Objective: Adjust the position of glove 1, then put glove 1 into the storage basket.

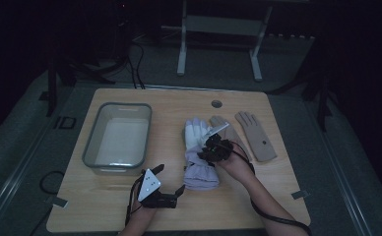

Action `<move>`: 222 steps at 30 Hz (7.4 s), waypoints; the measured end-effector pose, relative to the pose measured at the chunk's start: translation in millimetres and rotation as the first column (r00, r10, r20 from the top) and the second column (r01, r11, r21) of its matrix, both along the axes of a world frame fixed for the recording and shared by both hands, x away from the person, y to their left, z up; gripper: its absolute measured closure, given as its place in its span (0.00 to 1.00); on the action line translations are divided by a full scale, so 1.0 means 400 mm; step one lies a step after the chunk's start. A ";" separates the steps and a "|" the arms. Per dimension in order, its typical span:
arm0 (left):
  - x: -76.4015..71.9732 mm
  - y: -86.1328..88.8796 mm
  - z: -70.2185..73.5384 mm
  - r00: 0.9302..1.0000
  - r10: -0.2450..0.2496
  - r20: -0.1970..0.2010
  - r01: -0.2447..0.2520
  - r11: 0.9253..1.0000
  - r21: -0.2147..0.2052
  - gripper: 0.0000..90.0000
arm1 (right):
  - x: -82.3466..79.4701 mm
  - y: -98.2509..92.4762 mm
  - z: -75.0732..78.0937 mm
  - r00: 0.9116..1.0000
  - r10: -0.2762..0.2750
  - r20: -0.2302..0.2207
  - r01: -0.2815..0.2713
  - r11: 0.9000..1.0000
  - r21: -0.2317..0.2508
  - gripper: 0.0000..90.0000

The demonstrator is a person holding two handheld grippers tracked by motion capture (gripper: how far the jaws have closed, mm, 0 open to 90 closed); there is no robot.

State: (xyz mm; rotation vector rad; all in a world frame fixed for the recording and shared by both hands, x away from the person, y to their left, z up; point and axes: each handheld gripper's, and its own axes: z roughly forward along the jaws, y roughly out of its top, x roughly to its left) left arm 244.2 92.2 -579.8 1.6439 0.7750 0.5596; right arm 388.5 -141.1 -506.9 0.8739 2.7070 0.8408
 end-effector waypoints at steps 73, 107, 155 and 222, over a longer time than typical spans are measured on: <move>0.145 -0.101 0.021 0.746 -0.095 -0.659 0.108 0.994 -0.021 0.49 | -0.015 -0.140 -0.102 0.951 -0.100 -0.292 0.178 0.951 0.253 0.47; 0.176 -0.047 0.244 0.850 -0.085 -0.519 0.152 0.984 0.087 0.80 | -0.039 -0.091 0.112 0.988 -0.107 -0.115 0.141 0.922 0.360 0.76; 0.234 0.470 0.338 0.836 0.091 -0.542 0.037 0.975 0.220 0.80 | 0.075 0.470 0.167 0.995 -0.017 -0.100 0.054 0.921 0.387 0.76; 0.185 0.326 0.281 0.837 0.098 -0.539 -0.001 0.984 0.176 0.50 | 0.070 0.304 0.120 0.996 0.053 -0.071 -0.033 0.967 0.252 0.18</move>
